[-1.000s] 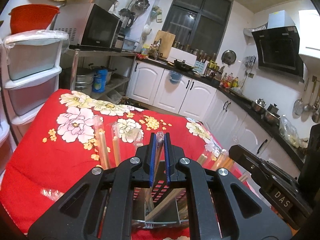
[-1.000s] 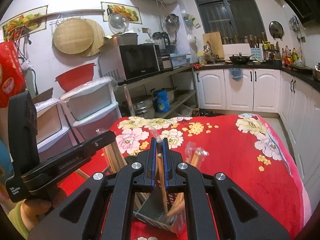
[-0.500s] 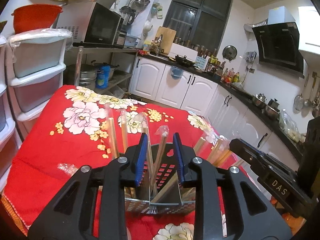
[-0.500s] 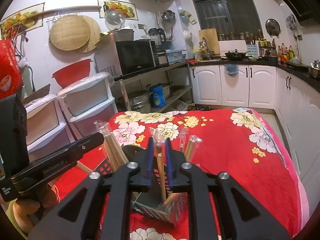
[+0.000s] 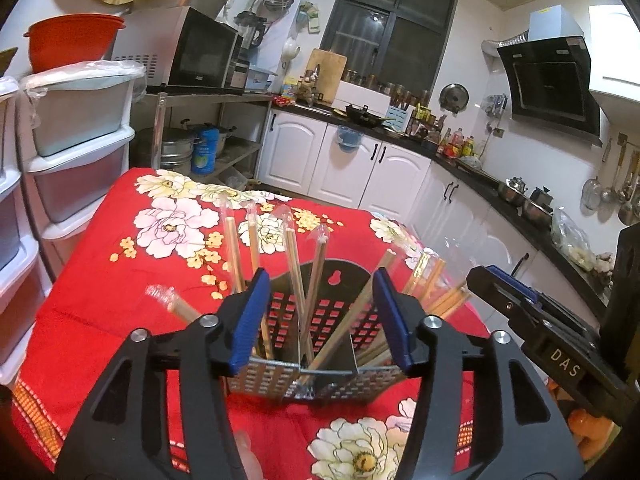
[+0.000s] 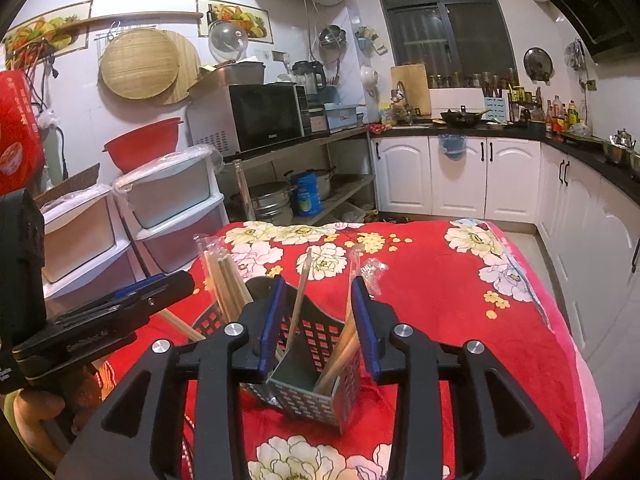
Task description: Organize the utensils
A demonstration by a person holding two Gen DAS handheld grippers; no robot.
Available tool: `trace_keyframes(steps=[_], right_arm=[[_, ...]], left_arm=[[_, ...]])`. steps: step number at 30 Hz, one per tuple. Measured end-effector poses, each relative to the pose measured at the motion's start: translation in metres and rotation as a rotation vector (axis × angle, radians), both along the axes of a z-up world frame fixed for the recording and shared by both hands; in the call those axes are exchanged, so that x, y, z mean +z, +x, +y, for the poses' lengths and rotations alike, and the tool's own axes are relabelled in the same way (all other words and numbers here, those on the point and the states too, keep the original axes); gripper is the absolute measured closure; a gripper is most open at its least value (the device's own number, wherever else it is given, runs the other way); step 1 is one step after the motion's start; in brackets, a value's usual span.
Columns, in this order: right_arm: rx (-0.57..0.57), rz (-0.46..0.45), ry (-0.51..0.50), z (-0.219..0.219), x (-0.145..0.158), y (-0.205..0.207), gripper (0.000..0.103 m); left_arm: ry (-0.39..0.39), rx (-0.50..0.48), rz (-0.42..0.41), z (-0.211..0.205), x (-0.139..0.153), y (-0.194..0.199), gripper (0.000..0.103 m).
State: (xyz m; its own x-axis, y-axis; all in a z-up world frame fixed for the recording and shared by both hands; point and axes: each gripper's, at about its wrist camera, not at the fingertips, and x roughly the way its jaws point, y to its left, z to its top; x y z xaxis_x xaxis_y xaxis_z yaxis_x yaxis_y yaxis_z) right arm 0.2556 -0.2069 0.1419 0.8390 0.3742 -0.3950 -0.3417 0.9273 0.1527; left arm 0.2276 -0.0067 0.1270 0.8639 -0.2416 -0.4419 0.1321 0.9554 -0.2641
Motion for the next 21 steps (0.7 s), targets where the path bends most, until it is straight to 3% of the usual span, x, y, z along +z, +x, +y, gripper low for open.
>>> trace_keyframes(steps=[6, 17, 21], right_arm=[[-0.012, 0.000, -0.007, -0.004, -0.002, -0.016, 0.064], [-0.030, 0.011, -0.022, -0.010, -0.018, -0.045, 0.040], [-0.038, 0.012, -0.046, -0.011, -0.026, -0.055, 0.032]], left_arm=[[0.003, 0.004, 0.000, 0.002, -0.002, -0.017, 0.040], [0.017, 0.009, 0.016, 0.009, -0.016, -0.046, 0.017], [0.011, 0.002, 0.029, 0.011, -0.024, -0.055, 0.013]])
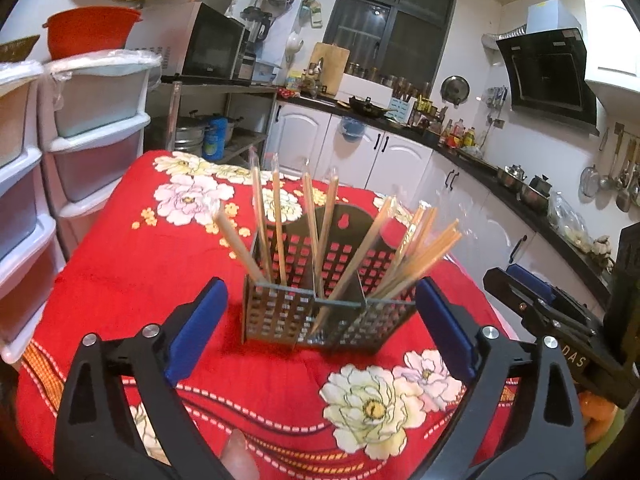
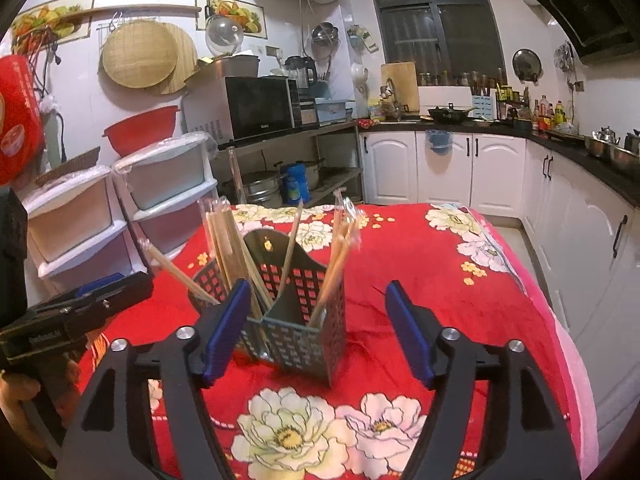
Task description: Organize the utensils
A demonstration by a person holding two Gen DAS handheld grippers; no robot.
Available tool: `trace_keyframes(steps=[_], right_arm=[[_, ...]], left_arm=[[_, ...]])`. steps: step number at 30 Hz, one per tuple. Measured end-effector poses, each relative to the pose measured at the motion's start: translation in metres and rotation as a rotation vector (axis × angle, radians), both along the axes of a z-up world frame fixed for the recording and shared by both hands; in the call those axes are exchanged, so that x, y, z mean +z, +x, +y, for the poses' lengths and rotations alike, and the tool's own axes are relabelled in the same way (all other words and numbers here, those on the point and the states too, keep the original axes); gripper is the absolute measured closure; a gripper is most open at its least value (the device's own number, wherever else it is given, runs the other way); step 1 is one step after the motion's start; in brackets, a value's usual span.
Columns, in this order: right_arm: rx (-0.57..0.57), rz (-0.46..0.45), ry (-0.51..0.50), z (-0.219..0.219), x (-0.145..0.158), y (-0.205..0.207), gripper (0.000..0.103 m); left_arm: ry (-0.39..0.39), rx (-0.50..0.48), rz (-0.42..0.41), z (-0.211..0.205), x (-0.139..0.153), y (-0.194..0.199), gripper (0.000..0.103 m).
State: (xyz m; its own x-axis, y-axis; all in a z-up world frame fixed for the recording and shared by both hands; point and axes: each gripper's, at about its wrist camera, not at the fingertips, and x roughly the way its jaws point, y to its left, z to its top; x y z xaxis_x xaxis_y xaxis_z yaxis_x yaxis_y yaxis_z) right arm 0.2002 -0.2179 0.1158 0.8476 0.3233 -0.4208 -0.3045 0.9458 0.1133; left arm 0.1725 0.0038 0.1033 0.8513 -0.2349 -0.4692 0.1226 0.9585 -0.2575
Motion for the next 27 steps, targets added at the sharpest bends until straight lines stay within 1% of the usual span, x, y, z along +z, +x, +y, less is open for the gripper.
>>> trace_keyframes(steps=[1, 7, 17, 21, 27], right_arm=[[-0.001, 0.004, -0.004, 0.000, -0.003, -0.003, 0.030], [-0.007, 0.030, -0.015, -0.002, -0.023, -0.015, 0.023], [-0.009, 0.077, -0.045, -0.003, -0.059, -0.031, 0.018], [-0.006, 0.081, -0.063, 0.000, -0.071, -0.036, 0.016], [0.000, 0.072, -0.093, 0.004, -0.088, -0.047, 0.014]], left_arm=[[-0.001, -0.001, 0.003, 0.001, -0.001, -0.001, 0.012], [0.006, 0.000, 0.033, 0.002, -0.019, -0.012, 0.012], [0.016, 0.013, 0.054, 0.004, -0.047, -0.028, 0.012], [0.009, 0.017, 0.055, 0.006, -0.059, -0.034, 0.012], [0.021, 0.042, 0.046, 0.008, -0.074, -0.041, 0.012]])
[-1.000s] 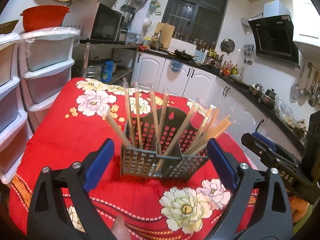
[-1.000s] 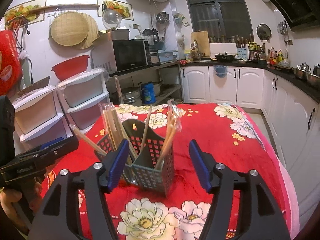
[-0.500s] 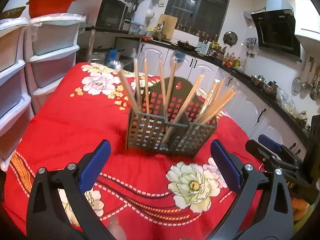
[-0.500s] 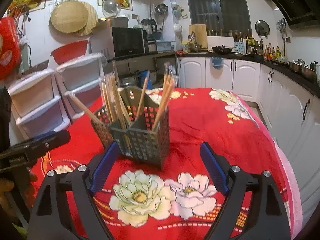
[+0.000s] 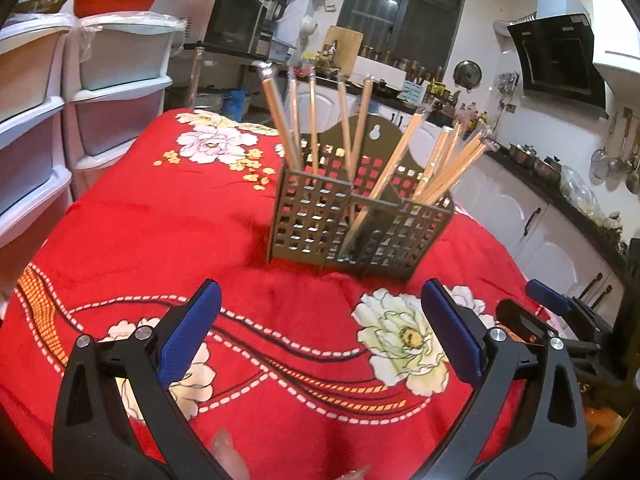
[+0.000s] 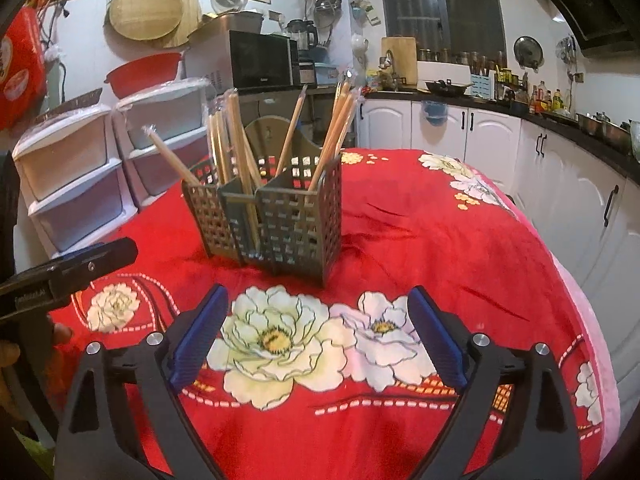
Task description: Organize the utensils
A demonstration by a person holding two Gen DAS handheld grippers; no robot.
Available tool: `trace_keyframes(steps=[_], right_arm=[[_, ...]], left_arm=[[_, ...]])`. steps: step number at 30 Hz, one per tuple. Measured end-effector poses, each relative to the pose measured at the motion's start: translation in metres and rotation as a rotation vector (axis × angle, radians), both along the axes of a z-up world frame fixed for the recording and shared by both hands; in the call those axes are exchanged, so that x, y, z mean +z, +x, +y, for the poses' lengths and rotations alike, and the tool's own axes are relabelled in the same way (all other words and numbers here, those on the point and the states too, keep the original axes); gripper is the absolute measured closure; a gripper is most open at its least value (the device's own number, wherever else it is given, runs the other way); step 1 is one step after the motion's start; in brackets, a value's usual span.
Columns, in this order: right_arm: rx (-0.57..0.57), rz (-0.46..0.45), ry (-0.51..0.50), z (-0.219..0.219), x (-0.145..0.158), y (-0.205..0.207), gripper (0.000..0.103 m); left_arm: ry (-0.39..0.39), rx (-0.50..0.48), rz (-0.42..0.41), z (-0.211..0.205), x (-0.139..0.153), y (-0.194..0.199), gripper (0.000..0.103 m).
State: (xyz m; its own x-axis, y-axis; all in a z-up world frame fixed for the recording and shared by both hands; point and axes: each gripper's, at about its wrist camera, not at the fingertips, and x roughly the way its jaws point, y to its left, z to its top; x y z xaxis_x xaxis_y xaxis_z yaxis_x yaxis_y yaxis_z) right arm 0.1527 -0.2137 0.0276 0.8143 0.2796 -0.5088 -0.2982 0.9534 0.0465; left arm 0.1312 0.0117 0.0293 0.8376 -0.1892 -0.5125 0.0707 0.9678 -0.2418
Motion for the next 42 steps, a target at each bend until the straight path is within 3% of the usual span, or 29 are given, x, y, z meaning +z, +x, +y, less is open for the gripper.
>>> trace_keyframes(steps=[10, 19, 42], right_arm=[[-0.046, -0.059, -0.011, -0.006, -0.026, -0.012, 0.012], [-0.054, -0.135, 0.008, -0.010, -0.024, -0.020, 0.012], [-0.070, -0.115, -0.010, -0.006, -0.030, -0.018, 0.009]], left_arm=[[0.014, 0.029, -0.057, 0.004, -0.014, -0.012, 0.012], [0.022, 0.050, -0.094, 0.005, -0.018, -0.018, 0.012], [0.022, 0.060, -0.101, 0.004, -0.020, -0.019, 0.012]])
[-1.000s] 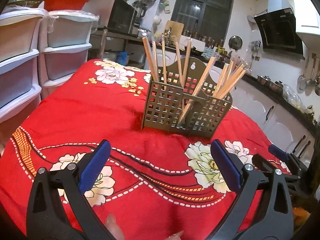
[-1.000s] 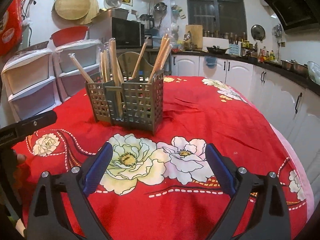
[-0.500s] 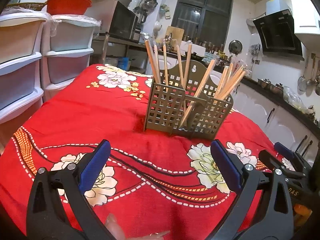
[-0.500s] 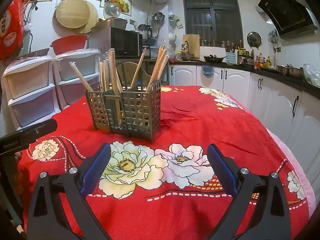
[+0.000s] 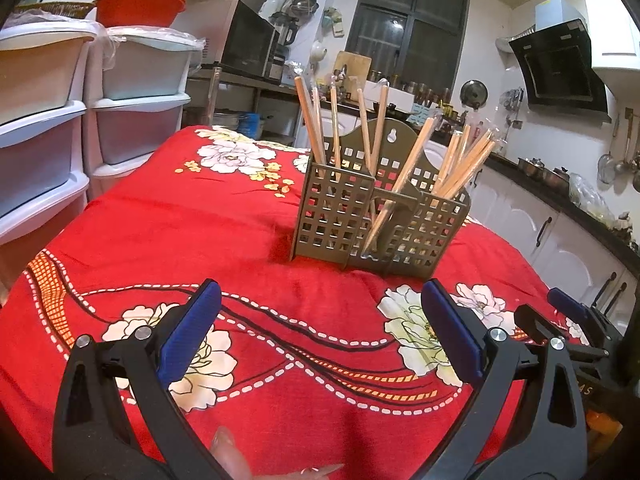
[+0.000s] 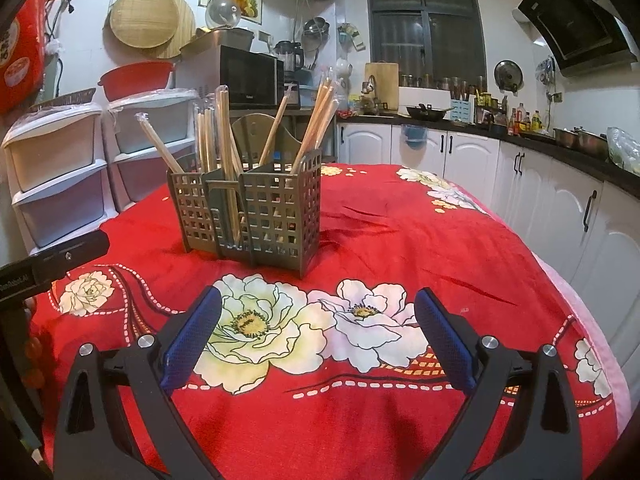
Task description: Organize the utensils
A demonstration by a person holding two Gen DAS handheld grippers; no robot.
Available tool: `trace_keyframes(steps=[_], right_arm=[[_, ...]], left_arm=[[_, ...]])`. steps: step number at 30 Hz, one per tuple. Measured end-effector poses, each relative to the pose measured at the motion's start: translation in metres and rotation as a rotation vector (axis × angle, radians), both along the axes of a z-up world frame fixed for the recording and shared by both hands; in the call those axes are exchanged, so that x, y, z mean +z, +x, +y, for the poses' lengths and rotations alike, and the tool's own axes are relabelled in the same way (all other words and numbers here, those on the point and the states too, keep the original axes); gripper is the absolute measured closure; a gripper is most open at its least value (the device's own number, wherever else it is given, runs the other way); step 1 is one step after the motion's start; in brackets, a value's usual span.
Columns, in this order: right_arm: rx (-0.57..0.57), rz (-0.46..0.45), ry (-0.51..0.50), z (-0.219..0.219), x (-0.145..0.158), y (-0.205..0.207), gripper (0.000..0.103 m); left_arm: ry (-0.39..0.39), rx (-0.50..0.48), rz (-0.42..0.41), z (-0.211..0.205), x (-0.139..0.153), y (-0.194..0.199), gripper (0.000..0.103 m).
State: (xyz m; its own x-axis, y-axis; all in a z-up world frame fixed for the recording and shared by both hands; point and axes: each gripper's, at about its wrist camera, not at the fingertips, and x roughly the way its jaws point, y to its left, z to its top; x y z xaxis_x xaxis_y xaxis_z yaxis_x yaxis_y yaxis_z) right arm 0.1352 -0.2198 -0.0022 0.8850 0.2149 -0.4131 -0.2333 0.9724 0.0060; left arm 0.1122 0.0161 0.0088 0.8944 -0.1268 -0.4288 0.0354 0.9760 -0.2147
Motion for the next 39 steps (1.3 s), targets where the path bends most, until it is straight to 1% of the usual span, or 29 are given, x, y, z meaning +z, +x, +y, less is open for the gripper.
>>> trace_keyframes(steps=[12, 39], right_arm=[[-0.005, 0.016, 0.006, -0.0010, -0.0013, 0.0021, 0.009], [-0.002, 0.014, 0.006, -0.0011, -0.0010, 0.0002, 0.008]], left_arm=[[0.006, 0.010, 0.011, 0.0013, -0.0028, 0.0025, 0.011], [0.011, 0.012, 0.014, 0.0020, -0.0041, 0.0025, 0.011]])
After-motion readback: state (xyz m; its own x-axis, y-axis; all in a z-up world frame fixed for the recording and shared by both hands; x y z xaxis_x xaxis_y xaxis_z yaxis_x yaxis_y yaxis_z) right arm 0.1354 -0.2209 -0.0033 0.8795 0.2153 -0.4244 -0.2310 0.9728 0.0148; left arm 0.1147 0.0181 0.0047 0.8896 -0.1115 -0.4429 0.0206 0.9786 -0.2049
